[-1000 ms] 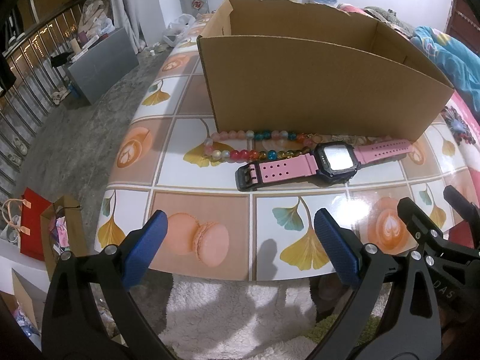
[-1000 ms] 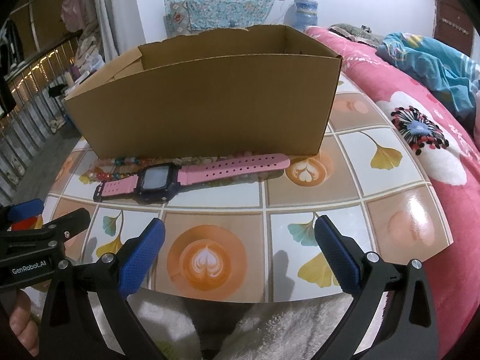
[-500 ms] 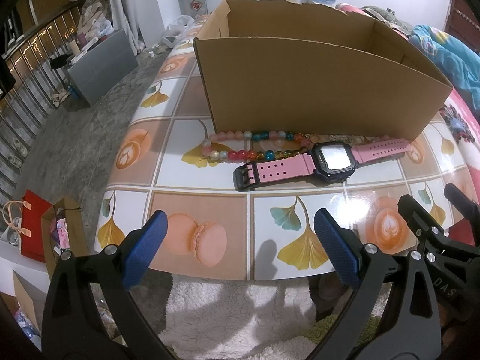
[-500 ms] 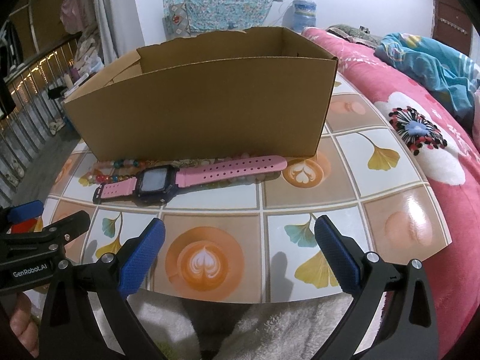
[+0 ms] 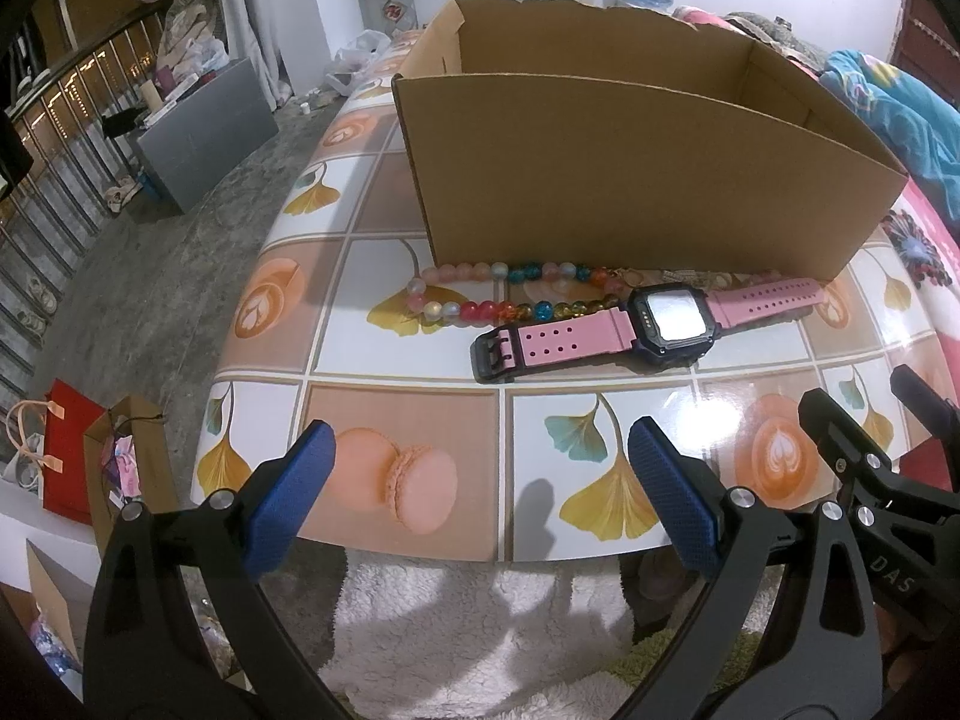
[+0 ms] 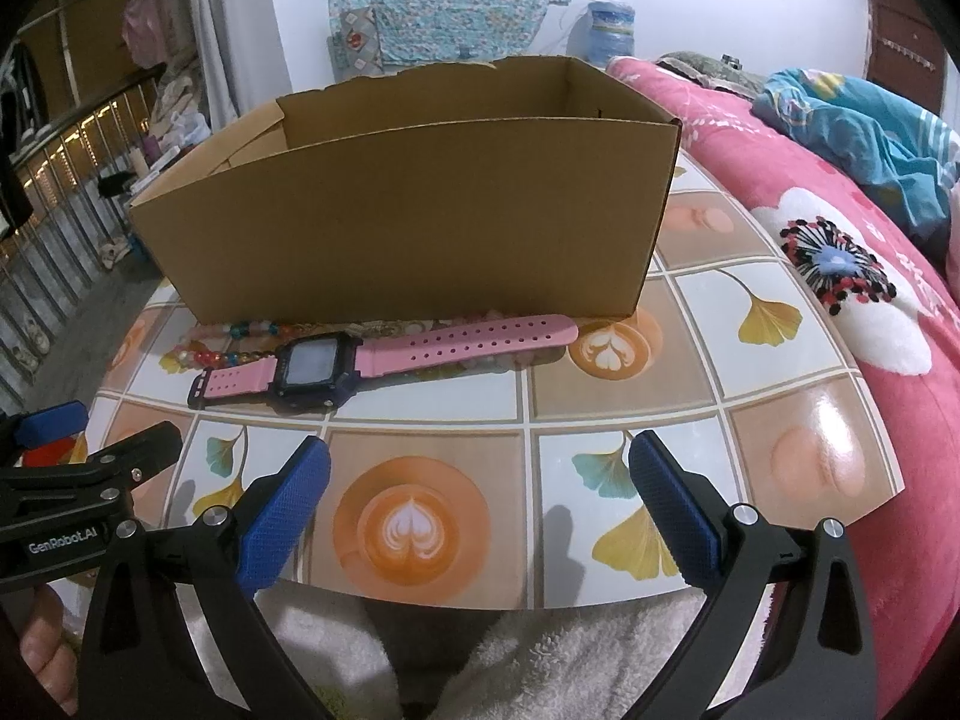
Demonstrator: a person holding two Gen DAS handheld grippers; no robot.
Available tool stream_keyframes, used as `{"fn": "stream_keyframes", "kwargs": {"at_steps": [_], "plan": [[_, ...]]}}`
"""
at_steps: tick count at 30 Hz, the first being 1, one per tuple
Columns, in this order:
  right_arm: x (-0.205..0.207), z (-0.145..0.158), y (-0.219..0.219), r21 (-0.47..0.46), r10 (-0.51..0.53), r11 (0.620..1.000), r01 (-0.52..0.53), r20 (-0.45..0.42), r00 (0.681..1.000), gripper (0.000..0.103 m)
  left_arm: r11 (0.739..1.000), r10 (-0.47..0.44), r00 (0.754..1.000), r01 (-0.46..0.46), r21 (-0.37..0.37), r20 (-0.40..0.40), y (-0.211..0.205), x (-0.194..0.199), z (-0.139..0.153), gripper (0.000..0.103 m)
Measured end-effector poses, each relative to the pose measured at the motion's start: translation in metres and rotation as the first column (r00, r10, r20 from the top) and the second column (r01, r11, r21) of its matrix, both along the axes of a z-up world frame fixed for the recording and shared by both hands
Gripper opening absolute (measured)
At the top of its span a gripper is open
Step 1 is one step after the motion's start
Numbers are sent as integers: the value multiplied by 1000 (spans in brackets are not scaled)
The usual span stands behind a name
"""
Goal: Organize jewelry
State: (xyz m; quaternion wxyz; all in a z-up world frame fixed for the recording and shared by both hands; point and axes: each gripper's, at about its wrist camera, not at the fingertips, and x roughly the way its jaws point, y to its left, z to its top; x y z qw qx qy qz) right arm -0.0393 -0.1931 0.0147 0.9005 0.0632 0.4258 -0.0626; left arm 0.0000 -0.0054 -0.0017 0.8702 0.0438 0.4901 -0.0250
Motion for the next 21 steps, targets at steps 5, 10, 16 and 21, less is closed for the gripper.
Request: {"fn": "stream_keyframes", "kwargs": {"at_steps": [5,10,16,21], "plan": [[1,0,1,-1,1,1000,-1,2,1000,97,1000,-1,1000,1,0,0,0,0,0,94],[1,0,1,-3,1,1000,-1,3,1000,97,1000,1,1000,-1,-1,-2,0,0,0,94],[0,0,0,-7,-3,1000,3,6,1000,97,1000,3,1000,-3,-1,-3,5,-1,0,94],[4,1,2,-59,10,998,-10,13,1000,97,1000,4,1000,-4,-7,14,10,2,-1,94]]}}
